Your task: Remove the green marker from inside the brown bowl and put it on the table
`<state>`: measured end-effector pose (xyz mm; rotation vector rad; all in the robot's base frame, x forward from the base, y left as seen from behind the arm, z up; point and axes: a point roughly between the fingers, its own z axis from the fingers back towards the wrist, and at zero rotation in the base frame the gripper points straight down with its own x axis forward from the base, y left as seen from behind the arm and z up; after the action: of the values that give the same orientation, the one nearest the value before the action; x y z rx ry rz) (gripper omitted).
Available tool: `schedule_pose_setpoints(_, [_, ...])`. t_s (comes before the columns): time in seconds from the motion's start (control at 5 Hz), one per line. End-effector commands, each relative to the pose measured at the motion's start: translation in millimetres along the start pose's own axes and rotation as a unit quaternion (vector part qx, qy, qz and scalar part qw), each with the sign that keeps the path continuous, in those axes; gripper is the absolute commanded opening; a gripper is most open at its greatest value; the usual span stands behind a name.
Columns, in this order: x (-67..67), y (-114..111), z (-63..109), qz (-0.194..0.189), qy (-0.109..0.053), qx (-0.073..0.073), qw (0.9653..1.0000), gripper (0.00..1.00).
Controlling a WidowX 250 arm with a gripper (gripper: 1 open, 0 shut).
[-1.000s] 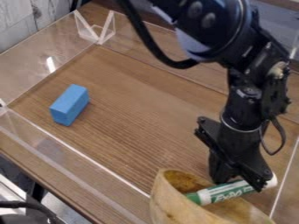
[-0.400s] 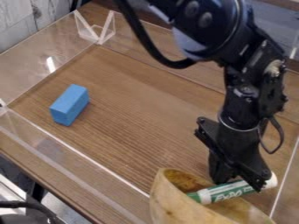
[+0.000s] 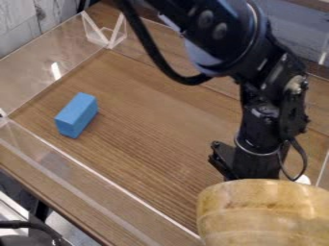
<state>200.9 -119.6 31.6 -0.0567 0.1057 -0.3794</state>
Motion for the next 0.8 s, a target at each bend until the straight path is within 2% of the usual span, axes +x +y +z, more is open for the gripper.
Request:
schedule_pose_setpoints(0.0, [1.1,-5.2,11.6,-0.004,-0.024,-0.008,0.9997,0.0])
schedule_pose_setpoints(0.6, [-3.2,-10.7,4.6,-0.003,-0.025,-0.019,0.9995,0.0])
